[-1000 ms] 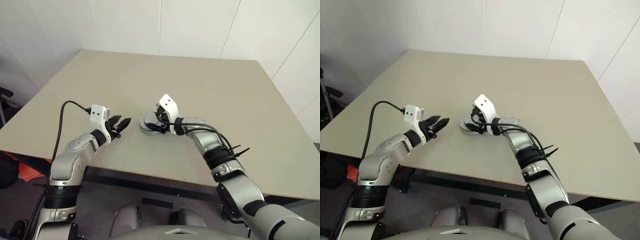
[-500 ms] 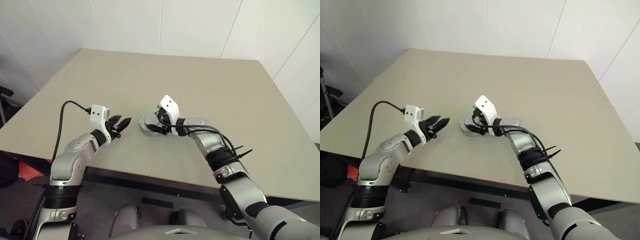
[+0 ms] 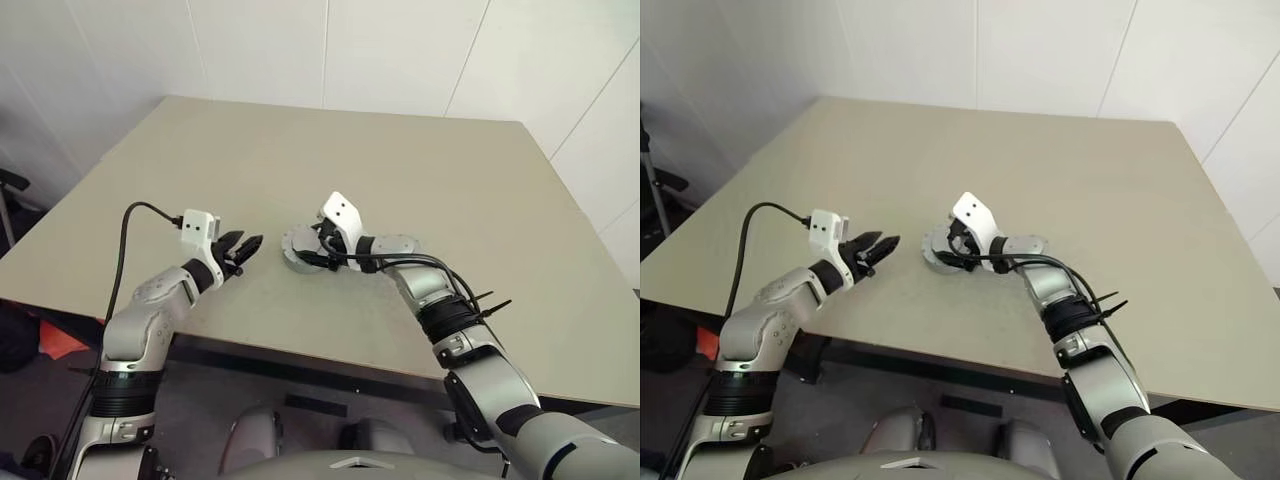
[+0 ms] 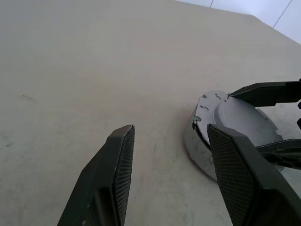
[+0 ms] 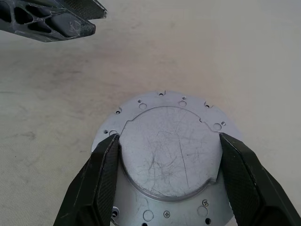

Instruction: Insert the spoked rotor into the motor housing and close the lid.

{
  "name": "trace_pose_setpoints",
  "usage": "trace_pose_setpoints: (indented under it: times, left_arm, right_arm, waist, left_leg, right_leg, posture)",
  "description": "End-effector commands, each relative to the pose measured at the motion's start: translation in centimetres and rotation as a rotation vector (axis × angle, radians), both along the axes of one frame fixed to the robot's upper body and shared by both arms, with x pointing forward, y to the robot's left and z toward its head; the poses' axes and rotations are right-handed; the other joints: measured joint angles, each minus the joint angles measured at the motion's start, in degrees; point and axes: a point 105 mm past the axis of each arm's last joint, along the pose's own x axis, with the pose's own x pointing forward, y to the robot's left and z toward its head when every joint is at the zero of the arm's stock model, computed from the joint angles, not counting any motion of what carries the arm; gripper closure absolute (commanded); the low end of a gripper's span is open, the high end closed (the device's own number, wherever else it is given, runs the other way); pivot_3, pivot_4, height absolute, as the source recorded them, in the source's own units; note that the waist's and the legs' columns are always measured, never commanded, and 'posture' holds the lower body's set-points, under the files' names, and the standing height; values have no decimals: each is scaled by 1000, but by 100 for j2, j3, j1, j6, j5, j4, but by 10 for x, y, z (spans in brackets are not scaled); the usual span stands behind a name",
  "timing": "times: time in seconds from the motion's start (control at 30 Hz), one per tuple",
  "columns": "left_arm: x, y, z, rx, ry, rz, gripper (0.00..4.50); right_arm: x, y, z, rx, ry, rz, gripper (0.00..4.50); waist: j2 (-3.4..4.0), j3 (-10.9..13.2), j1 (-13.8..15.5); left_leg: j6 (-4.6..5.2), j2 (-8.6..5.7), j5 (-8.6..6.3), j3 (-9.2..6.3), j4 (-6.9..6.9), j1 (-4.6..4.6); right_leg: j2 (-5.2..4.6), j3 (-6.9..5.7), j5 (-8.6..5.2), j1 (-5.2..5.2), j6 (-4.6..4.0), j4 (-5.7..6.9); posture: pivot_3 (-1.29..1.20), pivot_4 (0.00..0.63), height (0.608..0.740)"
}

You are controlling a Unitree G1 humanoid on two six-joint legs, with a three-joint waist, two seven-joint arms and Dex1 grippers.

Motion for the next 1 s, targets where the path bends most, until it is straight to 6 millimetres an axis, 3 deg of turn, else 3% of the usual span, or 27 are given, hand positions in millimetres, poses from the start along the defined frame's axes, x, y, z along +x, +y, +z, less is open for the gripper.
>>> trace_pose_setpoints:
  times: [0.03, 0.43, 0.67, 1.0]
  left_arm:
    - [1, -3, 16, -9, -58, -15, 1900]
    - [0, -2, 15, -5, -55, -16, 1900]
    - [0, -3, 14, -3, -53, -18, 1900]
    - [-1, -3, 13, -2, -51, -18, 1900]
  right_arm:
    - [-9, -9, -24, -74, 76, 14, 1316]
    - [-3, -14, -7, -20, 72, 9, 1316]
    - [-6, -2, 8, 84, 125, 21, 1316]
    - [5, -4, 7, 51, 59, -50, 1316]
  waist:
    - [0, 0, 1]
    - [0, 0, 76]
    - [0, 0, 66]
    - [0, 0, 61]
  left_leg:
    - [1, 0, -1, 0, 0, 0]
    - [1, 0, -1, 0, 0, 0]
    - [0, 1, 0, 0, 0, 0]
    - [-6, 5, 3, 0, -1, 1]
  right_leg:
    - [0, 0, 0, 0, 0, -1]
    - [-1, -3, 0, 2, 0, -2]
    - [-1, -4, 0, 1, 0, 0]
    - [0, -6, 0, -1, 0, 2]
  posture:
    - [0, 0, 740]
    - [0, 0, 740]
    - [0, 0, 740]
    - [0, 0, 740]
